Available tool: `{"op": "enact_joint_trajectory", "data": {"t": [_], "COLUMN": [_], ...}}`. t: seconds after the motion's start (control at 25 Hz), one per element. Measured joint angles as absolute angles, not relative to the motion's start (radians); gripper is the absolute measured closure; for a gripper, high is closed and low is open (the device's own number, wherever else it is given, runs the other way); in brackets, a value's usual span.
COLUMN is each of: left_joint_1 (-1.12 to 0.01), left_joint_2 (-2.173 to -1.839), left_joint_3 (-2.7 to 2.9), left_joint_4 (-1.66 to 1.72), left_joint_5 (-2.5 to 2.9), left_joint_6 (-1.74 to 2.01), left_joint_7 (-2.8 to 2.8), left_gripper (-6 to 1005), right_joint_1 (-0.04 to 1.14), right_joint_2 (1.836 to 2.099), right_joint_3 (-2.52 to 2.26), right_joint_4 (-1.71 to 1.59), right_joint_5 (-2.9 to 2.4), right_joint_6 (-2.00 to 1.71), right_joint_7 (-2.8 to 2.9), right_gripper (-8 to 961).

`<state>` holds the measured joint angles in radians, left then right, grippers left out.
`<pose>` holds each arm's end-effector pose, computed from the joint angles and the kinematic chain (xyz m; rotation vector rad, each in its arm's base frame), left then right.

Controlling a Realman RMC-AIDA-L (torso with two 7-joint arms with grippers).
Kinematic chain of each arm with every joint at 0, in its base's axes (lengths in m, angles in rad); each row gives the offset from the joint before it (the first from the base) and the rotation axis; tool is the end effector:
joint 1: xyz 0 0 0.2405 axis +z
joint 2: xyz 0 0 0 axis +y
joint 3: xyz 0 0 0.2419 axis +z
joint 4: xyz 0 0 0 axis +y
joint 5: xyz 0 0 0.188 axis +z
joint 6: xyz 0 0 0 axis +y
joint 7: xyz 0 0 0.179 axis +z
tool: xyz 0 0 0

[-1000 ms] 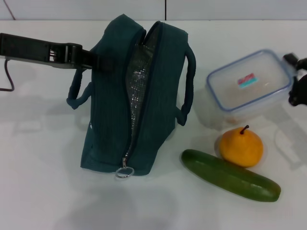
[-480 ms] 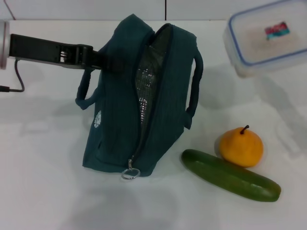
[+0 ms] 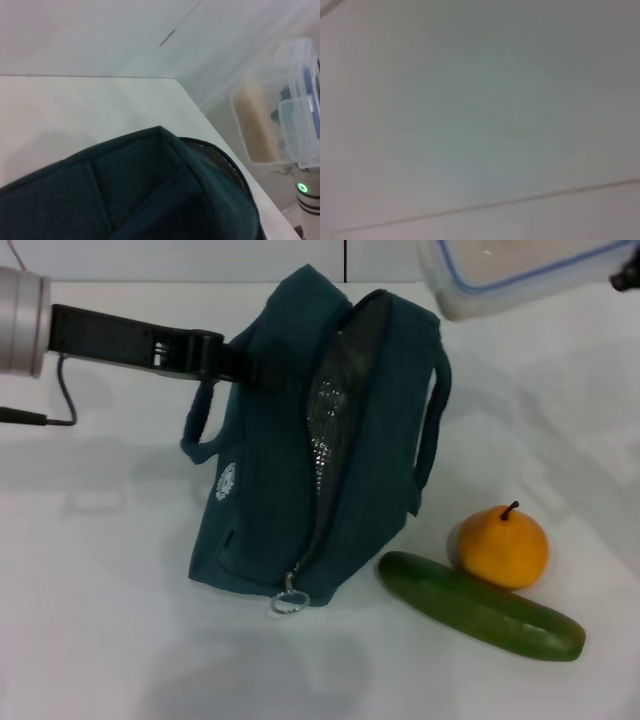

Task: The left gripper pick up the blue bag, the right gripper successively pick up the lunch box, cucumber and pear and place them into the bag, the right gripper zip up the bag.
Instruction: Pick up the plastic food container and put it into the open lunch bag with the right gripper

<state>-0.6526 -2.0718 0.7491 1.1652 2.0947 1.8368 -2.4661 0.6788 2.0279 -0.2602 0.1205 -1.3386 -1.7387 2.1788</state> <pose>-0.1445 0.3301 0.0314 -2.7334 -1.4030 -0.5408 0.1662 0.3544 0.0411 1.1147 -1.6327 -2.0381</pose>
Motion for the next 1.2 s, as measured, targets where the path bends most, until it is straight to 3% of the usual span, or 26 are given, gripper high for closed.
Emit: {"op": "enact_joint_trajectory", "data": {"t": [0.4,1.2], "left_joint_1": [-0.673,-0.686], "left_joint_2": [-2.083,-2.073], "left_joint_3": [0.76,0.759], "left_joint_4": [1.127,1.11], "left_joint_5": [2.089,2.088], "left_joint_6": [1.821,1.81], "left_joint_7": [-2.466,-2.459], "left_gripper": [950,950], "right_joint_1": [0.796,0.749], "right_joint_2": [2.028,2.028], "right_joint_3": [-0.272,-0.309], "right_joint_4": [0.128,0.109], "right_joint_5": [-1.481,-1.626], "right_joint_6": [-1.597,-1.48], "right_joint_7": [2.154,2.054], "right_gripper": [857,857]}}
